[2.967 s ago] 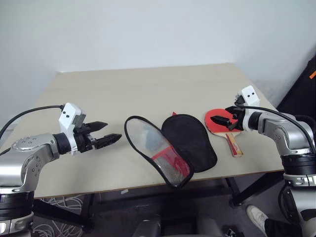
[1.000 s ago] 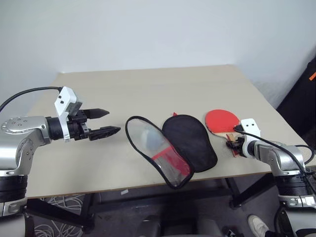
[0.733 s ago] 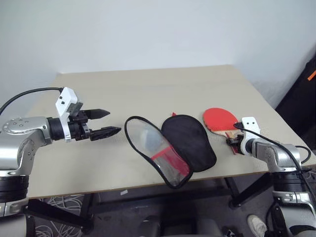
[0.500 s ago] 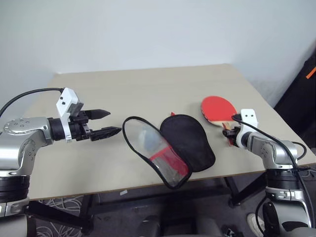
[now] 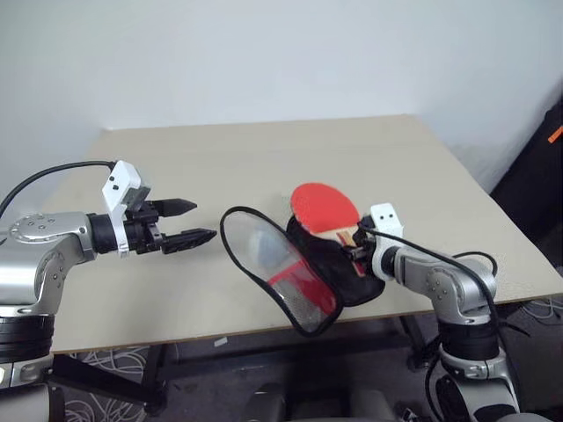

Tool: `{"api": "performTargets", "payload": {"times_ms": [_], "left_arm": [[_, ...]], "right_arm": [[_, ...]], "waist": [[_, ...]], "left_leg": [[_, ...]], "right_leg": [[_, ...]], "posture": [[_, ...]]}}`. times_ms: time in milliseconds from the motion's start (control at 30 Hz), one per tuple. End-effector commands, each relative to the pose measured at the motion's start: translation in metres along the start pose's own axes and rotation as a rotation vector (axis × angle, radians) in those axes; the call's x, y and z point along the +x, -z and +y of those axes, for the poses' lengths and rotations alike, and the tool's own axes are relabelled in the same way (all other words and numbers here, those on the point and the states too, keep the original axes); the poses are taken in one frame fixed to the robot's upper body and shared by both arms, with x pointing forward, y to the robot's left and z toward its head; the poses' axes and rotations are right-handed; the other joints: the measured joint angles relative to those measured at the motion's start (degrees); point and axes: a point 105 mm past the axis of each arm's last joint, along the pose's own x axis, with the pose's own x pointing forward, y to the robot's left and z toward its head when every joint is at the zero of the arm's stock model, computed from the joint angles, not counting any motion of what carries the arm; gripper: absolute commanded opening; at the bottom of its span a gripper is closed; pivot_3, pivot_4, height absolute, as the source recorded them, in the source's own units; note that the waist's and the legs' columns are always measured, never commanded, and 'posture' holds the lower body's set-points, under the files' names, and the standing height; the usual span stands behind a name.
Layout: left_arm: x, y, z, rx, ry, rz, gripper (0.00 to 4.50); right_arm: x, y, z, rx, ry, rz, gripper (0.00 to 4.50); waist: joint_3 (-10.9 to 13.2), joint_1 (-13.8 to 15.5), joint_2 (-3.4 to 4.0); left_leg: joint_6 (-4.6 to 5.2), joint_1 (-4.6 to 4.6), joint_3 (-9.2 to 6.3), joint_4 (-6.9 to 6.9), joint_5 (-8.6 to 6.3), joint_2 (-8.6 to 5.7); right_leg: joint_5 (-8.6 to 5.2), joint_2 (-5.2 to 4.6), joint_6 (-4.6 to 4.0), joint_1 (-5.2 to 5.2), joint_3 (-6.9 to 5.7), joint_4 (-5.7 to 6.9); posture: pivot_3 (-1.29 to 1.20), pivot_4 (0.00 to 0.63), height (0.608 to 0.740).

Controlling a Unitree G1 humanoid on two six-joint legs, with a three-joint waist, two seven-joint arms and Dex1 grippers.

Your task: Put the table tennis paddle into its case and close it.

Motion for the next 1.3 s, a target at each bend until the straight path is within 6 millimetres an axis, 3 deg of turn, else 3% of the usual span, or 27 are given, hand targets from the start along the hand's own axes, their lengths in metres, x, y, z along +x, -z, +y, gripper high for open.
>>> {"api": "performTargets", "payload": {"times_ms": [33,233,667,833,1000,1133,1300], "left_arm": [[-0.002,-0.008,0.000,0.029,-0.006,-0.009,4.50],[-0.002,-0.008,0.000,0.028,-0.005,-0.003,4.50],[-0.001,-0.008,0.001,0.024,-0.002,-0.005,4.50],[-0.001,-0.007,0.003,0.020,-0.007,-0.004,4.50],[-0.003,-0.005,0.003,0.013,-0.009,-0.003,4.50],[-0.010,-0.002,0.004,0.004,-0.015,0.011,4.50],[-0.028,0.012,0.017,-0.027,-0.065,0.055,4.50]], "right_arm": [[-0.006,-0.008,0.006,-0.026,0.011,-0.046,1.12],[-0.004,0.006,-0.004,-0.016,0.052,-0.006,1.12],[-0.004,0.008,-0.008,-0.038,0.080,-0.002,1.12],[-0.005,0.005,-0.006,-0.049,0.070,-0.006,2.82],[-0.018,-0.016,-0.002,-0.048,-0.005,-0.049,4.48],[-0.042,-0.035,0.006,-0.098,-0.143,-0.075,4.48],[-0.070,-0.072,-0.015,-0.168,-0.157,-0.156,4.48]], "waist": [[0.00,-0.05,0.01],[0.00,0.01,0.00],[0.00,0.02,0.00],[0.00,-0.02,0.00],[0.01,-0.03,0.01],[0.02,-0.02,0.03],[0.06,-0.12,0.09]], "left_leg": [[-0.01,-0.02,0.02,-0.01,0.00,0.03],[-0.01,-0.02,0.03,0.00,-0.01,0.04],[-0.01,-0.02,0.03,0.00,-0.01,0.04],[-0.01,-0.02,0.03,0.00,-0.01,0.04],[-0.01,-0.03,0.05,0.00,-0.01,0.06],[-0.01,-0.04,0.03,0.02,-0.01,0.06],[0.00,-0.02,0.06,-0.02,-0.01,0.11]], "right_leg": [[0.01,0.02,-0.02,-0.05,0.01,0.01],[0.02,0.04,-0.03,-0.09,0.01,0.00],[0.01,0.04,-0.03,-0.08,0.01,0.00],[0.01,0.04,-0.03,-0.08,0.02,0.00],[0.01,0.06,-0.02,-0.08,0.02,0.00],[0.01,0.05,-0.02,-0.04,0.00,-0.01],[0.00,0.07,-0.03,-0.04,-0.03,-0.03]], "posture": [[0.00,0.000,0.698],[0.00,0.000,0.698],[0.00,0.000,0.698],[0.00,0.000,0.698],[0.00,0.000,0.698],[0.00,0.000,0.698],[0.00,0.000,0.698]]}}
